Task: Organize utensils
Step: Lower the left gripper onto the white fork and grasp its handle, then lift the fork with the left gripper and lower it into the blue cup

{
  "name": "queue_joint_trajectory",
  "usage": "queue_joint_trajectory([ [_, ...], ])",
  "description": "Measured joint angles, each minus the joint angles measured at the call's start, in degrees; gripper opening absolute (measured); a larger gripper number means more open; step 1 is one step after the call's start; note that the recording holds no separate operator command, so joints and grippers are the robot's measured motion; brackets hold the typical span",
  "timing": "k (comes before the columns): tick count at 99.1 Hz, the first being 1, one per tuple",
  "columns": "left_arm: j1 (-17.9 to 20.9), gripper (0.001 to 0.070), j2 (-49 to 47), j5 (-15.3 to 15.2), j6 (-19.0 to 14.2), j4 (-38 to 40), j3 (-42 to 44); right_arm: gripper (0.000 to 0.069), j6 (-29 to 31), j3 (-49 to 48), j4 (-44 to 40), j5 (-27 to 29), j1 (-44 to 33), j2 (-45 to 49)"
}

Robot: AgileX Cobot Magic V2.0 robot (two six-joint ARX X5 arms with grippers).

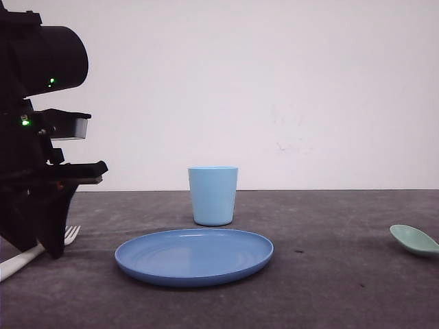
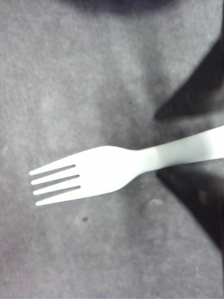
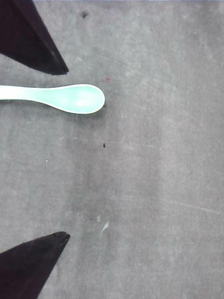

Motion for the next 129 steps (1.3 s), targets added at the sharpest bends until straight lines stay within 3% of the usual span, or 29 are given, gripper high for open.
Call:
queue_joint_trajectory([
  [20, 0.0, 0.0047, 0.0, 0.1, 0.0, 0.4, 0.0, 0.0680, 0.0, 0.0, 0.0, 0.0, 0.0, 0.0],
  [65, -0.6, 0.0045, -4.5, 1.5, 0.0, 10.1, 3.7, 0.0680, 0.0, 0.0, 0.0, 0.0, 0.0, 0.0],
  [97, -3.0, 0.0045, -5.7, 4.3, 0.6, 38.6, 6.2, 0.0680, 0.0, 0.0, 0.0, 0.0, 0.0, 0.0],
  [129, -3.7, 0.0046, 4.0, 4.4, 3.3, 68.8, 6.2, 0.0680, 0.0, 0.0, -0.1, 0.0, 0.0, 0.0],
])
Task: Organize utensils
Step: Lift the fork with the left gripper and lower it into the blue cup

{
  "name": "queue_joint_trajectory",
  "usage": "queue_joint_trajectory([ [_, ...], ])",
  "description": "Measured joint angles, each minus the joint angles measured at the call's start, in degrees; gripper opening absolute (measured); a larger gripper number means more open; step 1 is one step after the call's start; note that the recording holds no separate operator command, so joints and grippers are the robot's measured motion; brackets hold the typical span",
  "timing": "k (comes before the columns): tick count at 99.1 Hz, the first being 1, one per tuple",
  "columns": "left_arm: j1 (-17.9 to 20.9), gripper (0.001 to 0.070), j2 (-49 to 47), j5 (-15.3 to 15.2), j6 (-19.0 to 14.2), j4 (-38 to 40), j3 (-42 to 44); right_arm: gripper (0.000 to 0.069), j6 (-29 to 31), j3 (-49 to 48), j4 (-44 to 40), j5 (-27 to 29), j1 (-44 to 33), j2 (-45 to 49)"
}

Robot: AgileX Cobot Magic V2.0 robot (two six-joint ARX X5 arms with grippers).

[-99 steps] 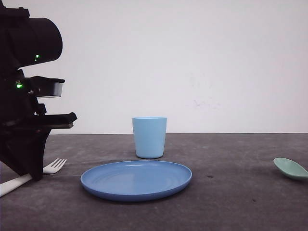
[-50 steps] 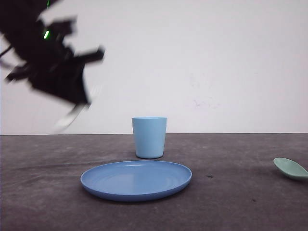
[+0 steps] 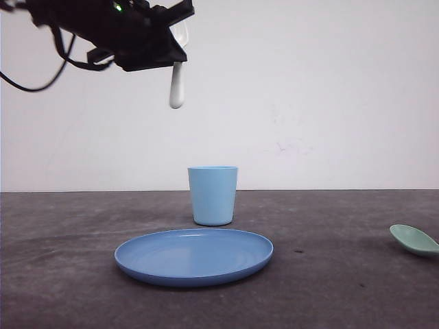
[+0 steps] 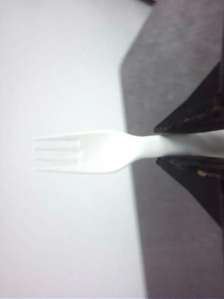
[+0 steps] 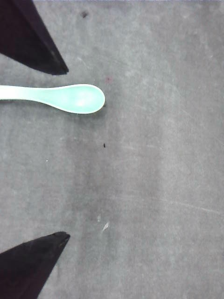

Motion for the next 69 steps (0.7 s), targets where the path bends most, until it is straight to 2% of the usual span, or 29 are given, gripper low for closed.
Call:
queue_joint_trajectory([
  [22, 0.0, 0.0045, 9.4, 0.5, 0.0, 14.1, 0.1, 0.0680, 0.0, 0.0, 0.0, 0.0, 0.0, 0.0],
  [46, 0.0, 0.0045, 17.9, 4.1, 0.1, 15.9, 2.5, 0.0680, 0.3, 0.0, -0.1, 0.0, 0.0, 0.0],
  [69, -0.2, 0.0046, 22.2, 4.6, 1.0, 15.4, 2.6, 0.0680, 0.4, 0.0, -0.1, 0.0, 0.0, 0.0],
])
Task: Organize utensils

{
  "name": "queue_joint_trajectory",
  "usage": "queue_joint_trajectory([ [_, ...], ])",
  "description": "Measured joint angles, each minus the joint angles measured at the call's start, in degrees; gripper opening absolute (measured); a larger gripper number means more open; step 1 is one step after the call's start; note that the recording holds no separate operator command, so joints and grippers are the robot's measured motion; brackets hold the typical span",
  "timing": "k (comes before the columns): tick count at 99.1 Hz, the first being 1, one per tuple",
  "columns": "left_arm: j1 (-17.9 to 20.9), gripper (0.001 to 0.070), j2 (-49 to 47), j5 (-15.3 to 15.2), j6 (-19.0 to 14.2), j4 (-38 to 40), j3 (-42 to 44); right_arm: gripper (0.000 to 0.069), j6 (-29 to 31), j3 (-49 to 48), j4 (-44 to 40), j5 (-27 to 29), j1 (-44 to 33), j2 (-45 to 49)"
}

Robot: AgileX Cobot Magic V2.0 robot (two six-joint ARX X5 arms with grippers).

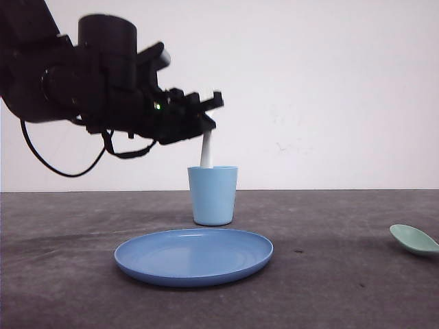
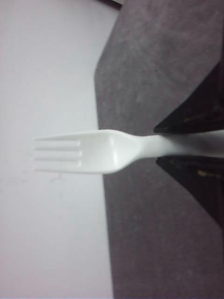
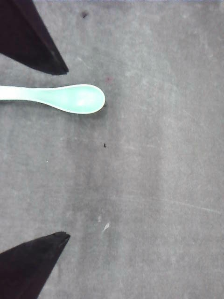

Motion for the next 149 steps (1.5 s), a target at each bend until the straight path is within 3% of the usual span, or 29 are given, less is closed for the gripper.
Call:
queue_joint_trajectory([
  [50, -1.5, 0.0049, 3.1, 0.1, 3.5, -2.7, 0.0, 0.0680, 1.2, 0.0, 0.0, 0.0, 0.0, 0.0],
  [71, -1.5, 0.0171, 3.1, 0.1, 3.5, -2.7, 0.0, 0.0680, 1.2, 0.0, 0.0, 0.1, 0.0, 0.0],
  [92, -1.5, 0.0193, 2.8, 0.1, 3.5, -3.3, 0.0, 0.0680, 1.1, 0.0, 0.0, 0.7, 0.0, 0.4],
  [121, -1.5, 0.0193, -9.5, 0.1, 3.3, -14.2, 0.0, 0.0680, 1.0, 0.0, 0.3, -3.3, 1.7, 7.8],
  [149, 1.6, 0.0193, -25.1, 0.1, 3.3, -35.1, 0.0, 0.0680, 1.0, 0.0, 5.1, -7.4, 6.4, 17.9],
])
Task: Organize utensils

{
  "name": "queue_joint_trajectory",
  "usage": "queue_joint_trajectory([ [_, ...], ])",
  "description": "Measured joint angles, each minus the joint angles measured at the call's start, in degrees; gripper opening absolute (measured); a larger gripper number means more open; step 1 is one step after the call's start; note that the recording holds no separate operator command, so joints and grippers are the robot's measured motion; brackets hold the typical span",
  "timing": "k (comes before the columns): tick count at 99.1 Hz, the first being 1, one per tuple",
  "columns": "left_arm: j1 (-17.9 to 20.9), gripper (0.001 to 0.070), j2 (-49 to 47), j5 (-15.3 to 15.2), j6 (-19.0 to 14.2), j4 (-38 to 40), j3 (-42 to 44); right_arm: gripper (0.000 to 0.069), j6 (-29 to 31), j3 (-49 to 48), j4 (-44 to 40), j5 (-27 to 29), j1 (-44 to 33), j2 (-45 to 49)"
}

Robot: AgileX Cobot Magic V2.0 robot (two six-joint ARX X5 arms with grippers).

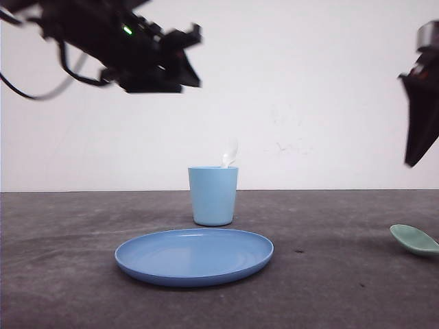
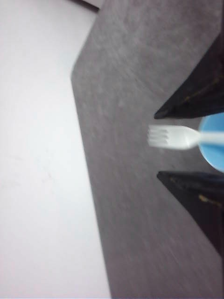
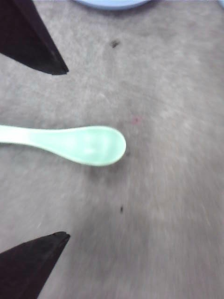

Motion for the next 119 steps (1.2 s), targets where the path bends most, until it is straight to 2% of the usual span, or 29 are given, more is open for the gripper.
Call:
queue_joint_trajectory([
  [26, 8.3, 0.0193, -12.8, -0.1, 0.0, -17.4, 0.0, 0.0680, 0.0, 0.0, 2.9, 0.0, 3.3, 7.3],
  [50, 17.0, 0.0193, -20.0, -0.1, 0.0, -33.1, 0.0, 0.0678, 0.4, 0.0, 7.6, 0.1, 5.4, 12.1],
  [64, 20.5, 0.0193, -22.2, -0.1, 0.0, -42.1, 0.0, 0.0603, 0.4, 0.0, 9.6, 0.1, 6.7, 14.6],
  [80, 22.7, 0.0193, -23.2, -0.1, 0.0, -47.5, 0.0, 0.0565, 0.8, 0.0, 10.8, 1.2, 7.9, 17.0],
  [91, 23.1, 0.0193, -23.6, -0.1, 0.0, -48.0, 0.0, 0.0485, 0.9, 0.0, 11.3, 3.0, 8.5, 17.4],
  [111, 23.1, 0.0193, -24.0, -0.1, 0.0, -48.3, 0.0, 0.0213, 1.1, 0.0, 11.4, 5.1, 9.9, 17.7],
  [119, 23.1, 0.0193, -24.0, -0.1, 0.0, -48.9, 0.0, 0.0145, 1.4, 0.0, 11.4, 5.8, 10.3, 17.7],
])
